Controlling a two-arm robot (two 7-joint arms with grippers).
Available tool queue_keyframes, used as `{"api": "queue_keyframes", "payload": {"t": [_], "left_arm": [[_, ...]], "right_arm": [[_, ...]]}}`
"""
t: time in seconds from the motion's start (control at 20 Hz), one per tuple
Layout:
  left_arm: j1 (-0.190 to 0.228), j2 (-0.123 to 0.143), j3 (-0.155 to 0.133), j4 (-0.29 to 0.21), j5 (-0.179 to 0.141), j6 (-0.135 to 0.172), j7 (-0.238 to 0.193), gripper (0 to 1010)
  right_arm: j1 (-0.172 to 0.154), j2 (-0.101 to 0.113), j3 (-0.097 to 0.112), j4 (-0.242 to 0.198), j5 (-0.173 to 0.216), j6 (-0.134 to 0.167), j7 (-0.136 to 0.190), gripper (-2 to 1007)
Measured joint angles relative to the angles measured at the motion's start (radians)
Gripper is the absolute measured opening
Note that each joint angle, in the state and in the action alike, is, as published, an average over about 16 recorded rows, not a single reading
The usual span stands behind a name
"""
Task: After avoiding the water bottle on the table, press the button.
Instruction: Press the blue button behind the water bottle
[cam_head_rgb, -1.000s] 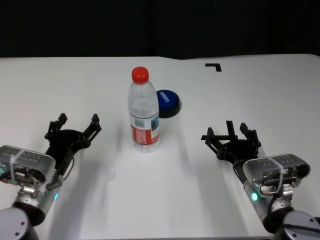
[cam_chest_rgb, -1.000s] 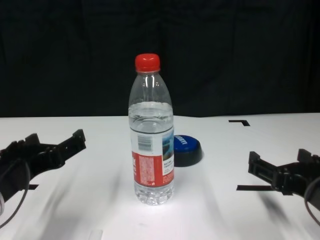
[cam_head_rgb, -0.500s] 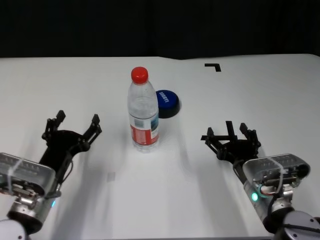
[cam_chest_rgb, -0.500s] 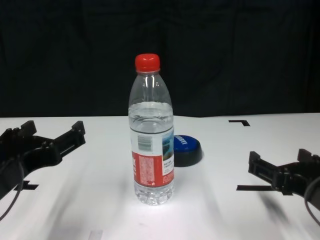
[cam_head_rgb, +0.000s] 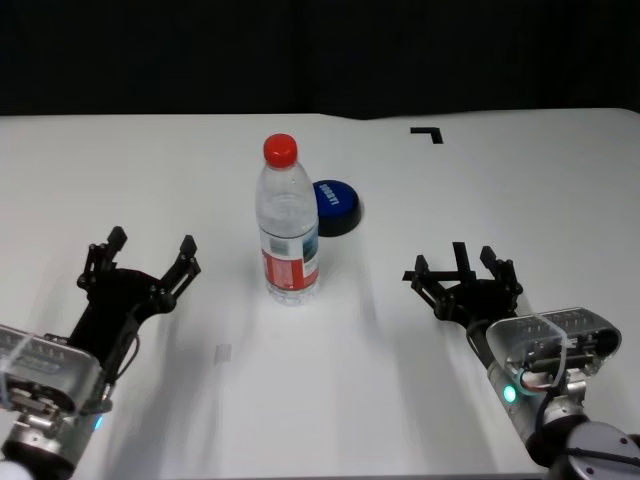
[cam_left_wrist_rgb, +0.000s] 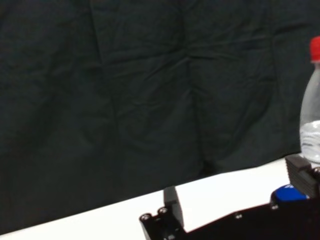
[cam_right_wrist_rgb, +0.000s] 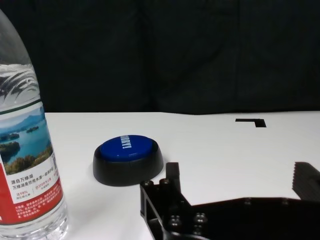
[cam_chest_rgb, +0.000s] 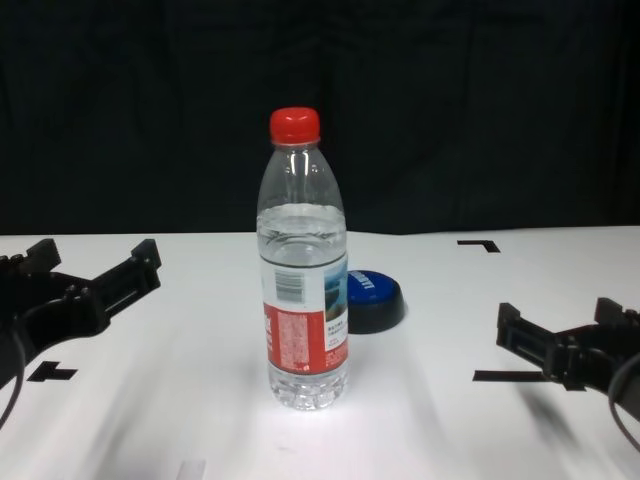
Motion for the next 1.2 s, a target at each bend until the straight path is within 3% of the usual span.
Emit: {"api": "queue_keyframes", "payload": {"t": [0.55, 1.2], "left_arm": [[0.036, -0.006, -0.005, -0.025, -0.021, -0.018, -0.053, 1003], [0.026, 0.027, 0.030, -0.006, -0.044, -0.035, -0.117, 1003]], "right_arm": [[0.000, 0.000, 0.000, 0.000, 0.000, 0.000, 0.000, 1003], [0.000, 0.000, 0.000, 0.000, 0.000, 0.000, 0.000, 1003]]}}
